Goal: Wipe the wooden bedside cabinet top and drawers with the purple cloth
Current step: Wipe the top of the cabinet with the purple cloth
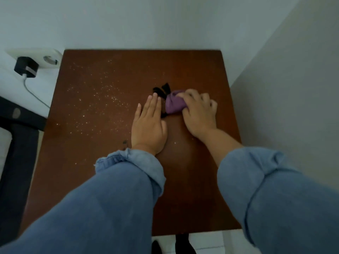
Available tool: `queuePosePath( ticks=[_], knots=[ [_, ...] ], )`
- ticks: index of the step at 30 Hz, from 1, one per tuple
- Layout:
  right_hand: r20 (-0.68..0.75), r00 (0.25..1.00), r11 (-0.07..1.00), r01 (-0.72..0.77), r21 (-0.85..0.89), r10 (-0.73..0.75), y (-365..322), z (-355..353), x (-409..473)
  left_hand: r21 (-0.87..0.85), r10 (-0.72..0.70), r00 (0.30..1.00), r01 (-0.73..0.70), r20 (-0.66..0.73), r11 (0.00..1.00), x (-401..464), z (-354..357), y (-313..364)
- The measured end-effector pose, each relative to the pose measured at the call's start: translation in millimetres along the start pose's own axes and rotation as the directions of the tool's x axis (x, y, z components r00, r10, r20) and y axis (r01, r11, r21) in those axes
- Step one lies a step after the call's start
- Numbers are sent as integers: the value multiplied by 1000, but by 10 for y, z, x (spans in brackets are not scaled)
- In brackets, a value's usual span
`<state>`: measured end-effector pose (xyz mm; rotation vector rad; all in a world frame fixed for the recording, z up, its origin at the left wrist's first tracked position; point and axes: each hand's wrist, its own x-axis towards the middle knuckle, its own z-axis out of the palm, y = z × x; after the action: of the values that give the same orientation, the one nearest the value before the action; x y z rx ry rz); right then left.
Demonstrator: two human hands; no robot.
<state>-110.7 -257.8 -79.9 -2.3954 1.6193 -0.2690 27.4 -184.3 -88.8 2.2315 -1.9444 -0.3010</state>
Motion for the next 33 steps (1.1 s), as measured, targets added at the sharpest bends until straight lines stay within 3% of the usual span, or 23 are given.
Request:
queuePosePath(
  ticks=[6, 12, 20, 25, 33],
  knots=[
    [12, 998, 998, -58, 3, 58, -137, 42, -964, 39, 18, 1000, -19, 4, 999, -14, -19, -3],
    [46, 995, 996, -88, 19, 87, -122, 48, -952, 63, 29, 999, -31, 39, 998, -213, -98, -26],
    [75, 992, 995, -98, 7, 97, -122, 19, -948, 66, 71, 995, -75, 63, 995, -1518, 10, 123],
    [66, 996, 998, -68, 15, 67, -121, 12, -952, 75, -3, 1000, 2, 17, 997, -1769, 95, 21],
    [47, 999, 998, -18, 59, 15, -198, 33, -1995, 37, -12, 1000, 13, -17, 999, -1748, 85, 32]
  ],
)
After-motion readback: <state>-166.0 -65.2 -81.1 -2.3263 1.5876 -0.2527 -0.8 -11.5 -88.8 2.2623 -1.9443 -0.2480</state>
